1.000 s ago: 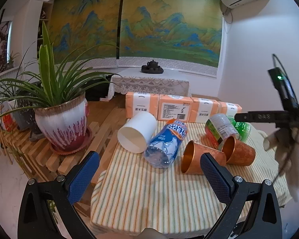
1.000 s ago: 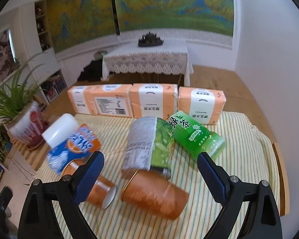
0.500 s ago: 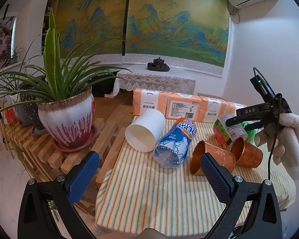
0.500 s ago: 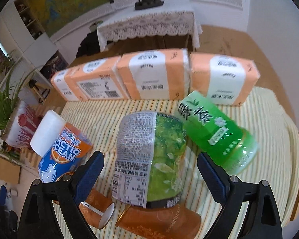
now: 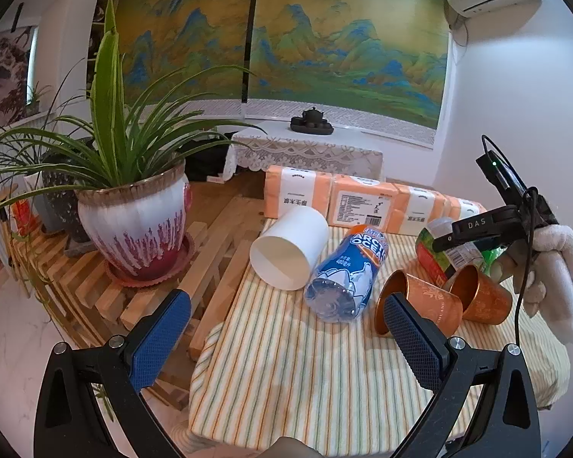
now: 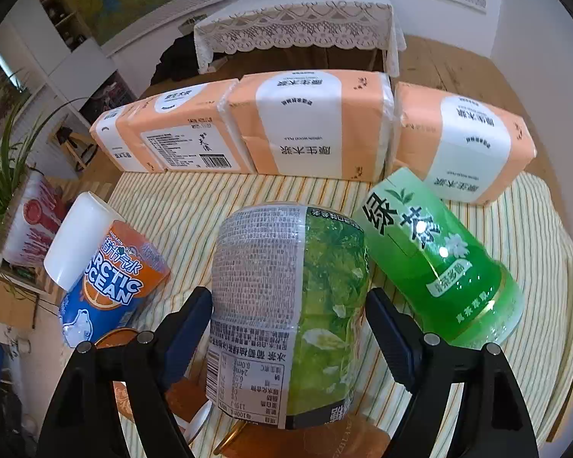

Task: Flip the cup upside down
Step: 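Lift the green-labelled cup with the right tool and rotate it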

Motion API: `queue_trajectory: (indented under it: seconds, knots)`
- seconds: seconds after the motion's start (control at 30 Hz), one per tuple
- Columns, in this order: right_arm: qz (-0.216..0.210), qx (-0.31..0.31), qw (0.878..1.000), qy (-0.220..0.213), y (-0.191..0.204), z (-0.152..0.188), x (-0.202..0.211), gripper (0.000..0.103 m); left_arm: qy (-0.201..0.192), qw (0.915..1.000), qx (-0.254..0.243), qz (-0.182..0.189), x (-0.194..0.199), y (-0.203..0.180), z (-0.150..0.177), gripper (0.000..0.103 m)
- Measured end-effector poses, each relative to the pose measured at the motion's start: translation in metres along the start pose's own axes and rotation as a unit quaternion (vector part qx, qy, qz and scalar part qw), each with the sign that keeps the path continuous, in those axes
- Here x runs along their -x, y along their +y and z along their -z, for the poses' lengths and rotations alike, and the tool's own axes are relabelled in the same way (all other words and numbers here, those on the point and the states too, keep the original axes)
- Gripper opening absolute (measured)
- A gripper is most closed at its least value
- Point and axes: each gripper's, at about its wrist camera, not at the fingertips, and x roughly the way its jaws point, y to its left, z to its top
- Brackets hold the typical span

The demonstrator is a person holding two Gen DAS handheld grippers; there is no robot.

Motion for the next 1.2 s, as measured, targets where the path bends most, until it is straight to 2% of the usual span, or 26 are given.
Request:
queue_trajectory:
  seconds: [0.2,0.43,0.53,0.67,0.8,0.97,1.2]
  knots:
    - [0.015,0.023,0.999,-0.035,0.009,-0.004,0.009,0.078,-0.002,1.0,-0.002,-0.003,0.003,0.0,0.002,0.102]
    - [0.008,0.042,0.995,-0.09,0.022,-0.01,0.047,0.078,-0.005,1.0,0.0,-0.005,0.01,0.0,0.002,0.102]
    - [-0.004,0.066,0.992,-0.11,0.035,0.001,0.074,0.078,-0.007,1.0,0.0,-0.002,0.013,0.0,0.003,0.102]
    - [-0.023,0.105,0.987,-0.123,0.056,0.035,0.109,0.078,-0.007,1.0,0.001,0.003,0.017,0.001,0.006,0.102]
    - [-0.032,0.125,0.985,-0.117,0.074,0.079,0.128,0.078,-0.01,0.9999,0.002,0.011,0.024,0.001,0.009,0.102]
    - [-0.049,0.119,0.989,-0.077,0.085,0.13,0.12,0.078,-0.013,0.9997,0.0,0.021,0.034,0.0,0.013,0.102]
    - [-0.073,0.074,0.994,-0.026,0.077,0.163,0.089,0.078,-0.013,0.9996,0.003,0.025,0.04,0.001,0.016,0.102]
